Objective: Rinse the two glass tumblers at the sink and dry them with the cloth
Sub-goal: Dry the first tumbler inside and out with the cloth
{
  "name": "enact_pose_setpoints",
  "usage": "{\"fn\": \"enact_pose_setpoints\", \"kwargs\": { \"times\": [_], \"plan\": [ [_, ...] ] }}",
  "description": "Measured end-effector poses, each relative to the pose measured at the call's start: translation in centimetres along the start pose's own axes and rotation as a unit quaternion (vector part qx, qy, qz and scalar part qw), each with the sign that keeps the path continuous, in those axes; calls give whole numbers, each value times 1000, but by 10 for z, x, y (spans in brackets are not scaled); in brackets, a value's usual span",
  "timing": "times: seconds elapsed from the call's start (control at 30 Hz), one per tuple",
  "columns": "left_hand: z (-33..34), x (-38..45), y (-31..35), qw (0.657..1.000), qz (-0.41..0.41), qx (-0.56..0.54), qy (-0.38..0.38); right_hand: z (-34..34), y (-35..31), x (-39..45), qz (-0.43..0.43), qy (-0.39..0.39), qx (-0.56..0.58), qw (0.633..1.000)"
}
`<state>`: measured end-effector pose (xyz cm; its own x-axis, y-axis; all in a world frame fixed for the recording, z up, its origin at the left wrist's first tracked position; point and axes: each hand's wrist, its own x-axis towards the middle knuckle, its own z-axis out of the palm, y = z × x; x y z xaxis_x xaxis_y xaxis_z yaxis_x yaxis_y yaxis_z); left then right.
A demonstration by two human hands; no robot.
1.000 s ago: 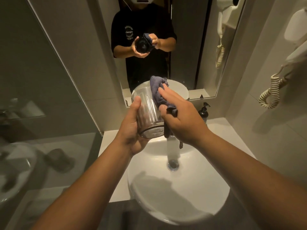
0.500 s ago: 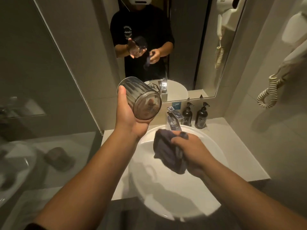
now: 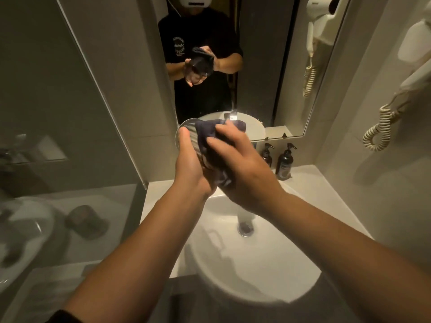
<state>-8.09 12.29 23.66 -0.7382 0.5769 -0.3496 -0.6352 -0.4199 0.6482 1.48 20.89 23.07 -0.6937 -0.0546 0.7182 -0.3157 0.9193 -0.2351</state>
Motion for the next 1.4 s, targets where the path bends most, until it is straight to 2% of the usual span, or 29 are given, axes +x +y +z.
{"fn": "enact_pose_setpoints", "kwargs": {
  "times": [0.1,0.2,0.27,0.37,0.47,0.53,0.57,0.6,0.63,0.67,0.7,0.73,0.77,0.8,0.83,0.87,0.9,0.93,0.97,1.0,1.1,1.17,1.3,1.4],
  "plan": [
    [-4,-5,2,1000,-21,3,5,16,7,-3,-42,-31,-66,996],
    [-7,-11,4,998,-57,-27,-4,22,14,-14,-113,-33,-66,991],
    [-10,-10,7,996,-73,-37,-39,26,16,-23,-134,-35,-63,988],
    [-16,-2,8,998,-50,19,-29,24,24,-30,-144,-31,-66,987],
    [-15,5,11,999,-31,18,-2,16,36,-37,-171,-50,-81,981],
    [-13,10,15,1000,4,-7,13,12,45,-40,-121,-61,-52,989],
    [-10,10,18,999,26,-13,24,12,51,-41,-38,-54,-15,998],
    [-8,9,21,999,42,-11,31,10,55,-39,83,-40,33,995],
    [-6,9,22,998,47,-10,28,7,59,-36,232,-28,111,966],
    [-5,7,22,999,46,-9,24,2,60,-30,365,-20,221,904],
    [-3,5,22,999,45,-7,26,-3,62,-27,453,1,330,828],
    [-2,4,21,998,46,-5,30,-9,64,-25,493,35,414,764],
    [-2,3,20,999,43,-5,33,-16,62,-22,507,77,462,724],
    [-2,4,19,999,40,-6,35,-22,56,-18,490,114,463,730],
    [-2,5,18,999,39,-8,36,-28,51,-15,431,144,403,794],
    [-2,7,17,999,38,-10,35,-33,44,-10,324,161,290,886],
    [-2,9,15,999,34,-11,31,-34,39,-6,184,151,166,957],
    [0,10,13,999,24,-15,16,-34,35,-2,40,123,56,990],
    [2,9,11,1000,11,-24,-6,-31,36,3,-60,81,-29,994],
    [4,7,10,999,-5,-36,-25,-25,37,8,-118,29,-79,989],
    [6,3,11,998,-16,-38,-41,-9,41,13,-143,-62,-139,978],
    [4,3,13,999,-5,-22,-37,0,46,7,-136,-55,-139,979],
    [-4,6,11,999,-11,-15,-30,19,41,-10,-112,29,-110,987],
    [-7,9,11,999,-7,-20,-28,30,36,-19,-78,49,-106,990]
  ]
}}
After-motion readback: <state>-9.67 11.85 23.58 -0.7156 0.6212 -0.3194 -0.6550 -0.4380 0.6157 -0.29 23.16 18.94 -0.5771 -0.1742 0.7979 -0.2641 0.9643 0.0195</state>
